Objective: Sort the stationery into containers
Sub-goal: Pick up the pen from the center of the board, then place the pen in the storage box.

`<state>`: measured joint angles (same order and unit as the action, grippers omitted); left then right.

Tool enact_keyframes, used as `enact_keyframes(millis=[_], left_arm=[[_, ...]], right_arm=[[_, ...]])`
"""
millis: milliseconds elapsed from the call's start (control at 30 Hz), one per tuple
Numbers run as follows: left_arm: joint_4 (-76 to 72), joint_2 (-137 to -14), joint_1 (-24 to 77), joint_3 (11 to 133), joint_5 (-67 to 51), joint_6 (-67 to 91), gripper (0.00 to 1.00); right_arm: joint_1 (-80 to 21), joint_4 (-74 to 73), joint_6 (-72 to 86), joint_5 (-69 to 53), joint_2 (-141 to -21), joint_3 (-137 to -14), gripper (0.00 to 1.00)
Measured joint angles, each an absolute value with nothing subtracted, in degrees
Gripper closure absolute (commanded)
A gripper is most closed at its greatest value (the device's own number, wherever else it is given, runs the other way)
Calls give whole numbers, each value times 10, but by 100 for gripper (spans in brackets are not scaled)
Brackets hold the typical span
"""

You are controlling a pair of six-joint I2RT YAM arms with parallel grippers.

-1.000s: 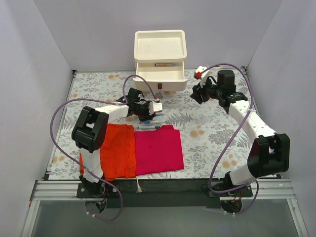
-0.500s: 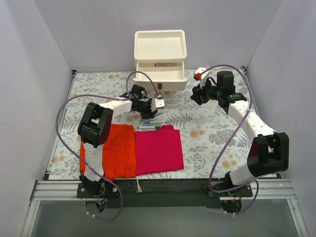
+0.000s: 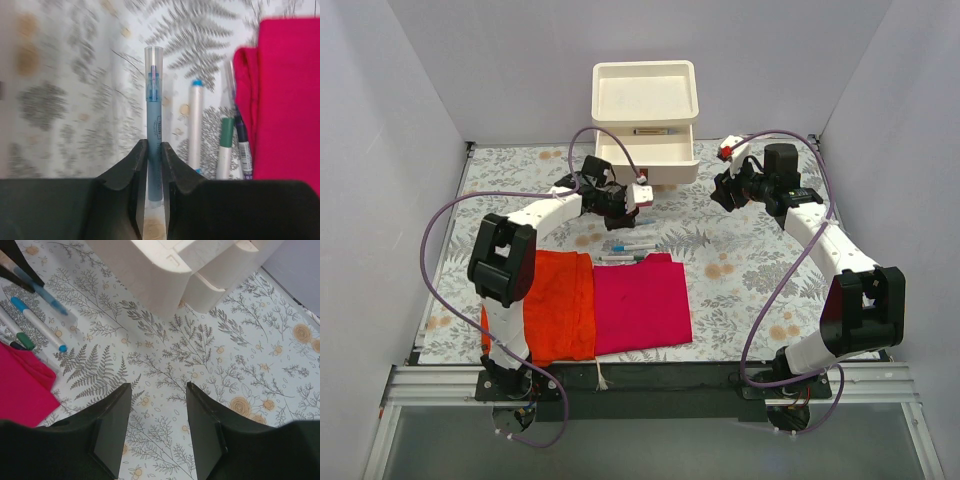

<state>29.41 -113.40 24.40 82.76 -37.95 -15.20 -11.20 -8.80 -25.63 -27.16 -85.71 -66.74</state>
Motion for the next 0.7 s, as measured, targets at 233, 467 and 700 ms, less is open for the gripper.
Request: enact_keyframes(millis=[233,467,700], left_arm=[[200,-1055,244,918,-379,-116,100],[128,-1057,244,986,-375,-95,96],[82,-1122,244,1037,-341,-103,59]], right_arm=[[-104,-88,-254,-272,-857,-666,44],[-102,-83,-252,-272,-857,-666,44],[-102,-75,-249,-272,-857,-665,44]])
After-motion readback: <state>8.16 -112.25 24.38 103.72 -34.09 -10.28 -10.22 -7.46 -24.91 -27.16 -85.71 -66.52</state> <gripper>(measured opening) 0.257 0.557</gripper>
